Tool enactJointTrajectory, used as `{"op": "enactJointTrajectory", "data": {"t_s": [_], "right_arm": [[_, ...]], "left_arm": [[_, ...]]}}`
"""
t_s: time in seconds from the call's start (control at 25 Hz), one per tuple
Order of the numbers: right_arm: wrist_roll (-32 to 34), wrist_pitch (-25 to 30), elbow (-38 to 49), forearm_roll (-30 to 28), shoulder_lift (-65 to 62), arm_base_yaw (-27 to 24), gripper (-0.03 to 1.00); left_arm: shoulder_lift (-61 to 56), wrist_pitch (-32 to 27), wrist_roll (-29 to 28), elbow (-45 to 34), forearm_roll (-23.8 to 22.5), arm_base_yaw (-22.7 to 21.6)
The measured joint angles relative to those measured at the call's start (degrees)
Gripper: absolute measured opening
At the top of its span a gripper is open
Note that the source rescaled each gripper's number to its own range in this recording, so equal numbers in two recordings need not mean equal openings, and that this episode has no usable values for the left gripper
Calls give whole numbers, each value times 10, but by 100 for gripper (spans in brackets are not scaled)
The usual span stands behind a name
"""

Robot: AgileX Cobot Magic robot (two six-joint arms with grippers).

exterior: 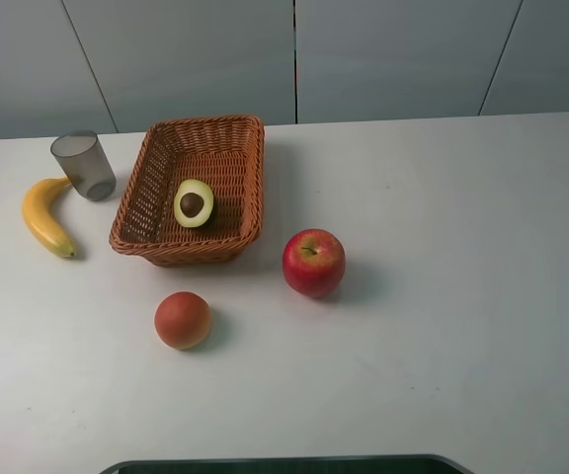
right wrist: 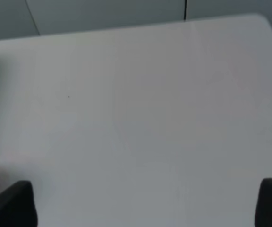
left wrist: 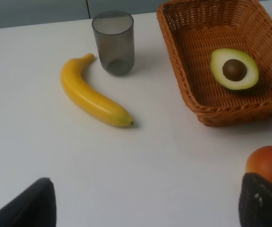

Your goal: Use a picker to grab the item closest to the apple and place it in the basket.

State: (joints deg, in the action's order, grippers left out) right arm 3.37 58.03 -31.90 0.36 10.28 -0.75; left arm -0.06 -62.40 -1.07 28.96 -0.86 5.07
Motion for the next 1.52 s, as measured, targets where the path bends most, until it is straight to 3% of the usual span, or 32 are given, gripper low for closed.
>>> {"op": "enactJointTrajectory", "data": {"t_s": [0.28,0.52,1.52], "right_arm": [[-20,-3,12,-4,-99,0,100],[-27,40,26,0,-103,0,100],[-29,43,27,1,-103,0,100]], "left_arm": [[0,0,0,0,0,0],[0,0,0,0,0,0],[0,0,-1,0,0,0]]}}
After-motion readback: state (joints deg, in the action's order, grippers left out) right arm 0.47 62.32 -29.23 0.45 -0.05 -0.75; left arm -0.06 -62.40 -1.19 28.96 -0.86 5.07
